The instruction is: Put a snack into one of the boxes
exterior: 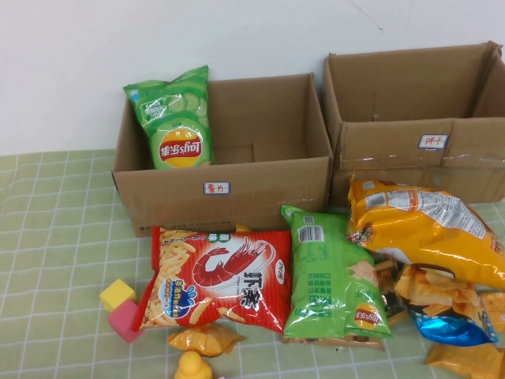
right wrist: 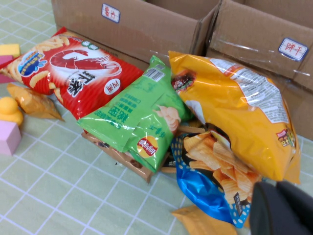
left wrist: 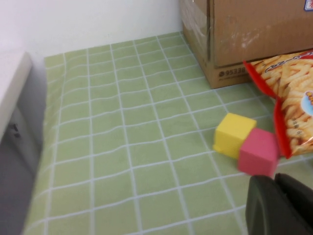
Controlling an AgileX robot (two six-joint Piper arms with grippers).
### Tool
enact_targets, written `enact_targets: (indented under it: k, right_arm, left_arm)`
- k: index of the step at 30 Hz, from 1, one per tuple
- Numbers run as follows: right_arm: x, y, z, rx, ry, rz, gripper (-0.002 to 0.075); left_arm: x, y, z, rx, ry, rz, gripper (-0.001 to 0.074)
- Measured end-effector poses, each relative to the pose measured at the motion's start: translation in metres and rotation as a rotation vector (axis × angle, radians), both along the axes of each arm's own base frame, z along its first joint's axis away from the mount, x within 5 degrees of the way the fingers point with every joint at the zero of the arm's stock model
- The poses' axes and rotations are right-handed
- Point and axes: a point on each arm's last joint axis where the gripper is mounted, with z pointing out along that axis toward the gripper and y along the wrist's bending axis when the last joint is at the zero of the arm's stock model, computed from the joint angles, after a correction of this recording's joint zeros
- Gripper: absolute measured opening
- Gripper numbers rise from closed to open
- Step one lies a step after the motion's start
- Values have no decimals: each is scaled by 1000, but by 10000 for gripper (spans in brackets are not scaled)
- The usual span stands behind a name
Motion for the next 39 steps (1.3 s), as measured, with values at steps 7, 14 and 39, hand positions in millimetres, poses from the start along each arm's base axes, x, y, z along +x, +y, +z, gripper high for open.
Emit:
enact_targets:
  k: [7, 14, 39]
  right_arm:
    - [0, 0, 0, 0, 0, 0, -2]
    - [0, 0, 0, 0, 0, 0, -2]
    - [2, -11, -62, -20, -90, -183, -2]
  left_arm:
    - [0, -5, 0, -140, 10, -12, -2]
    - [0, -5, 0, -153, 11, -14, -2]
    - [0, -5, 0, -156, 11, -14, -2]
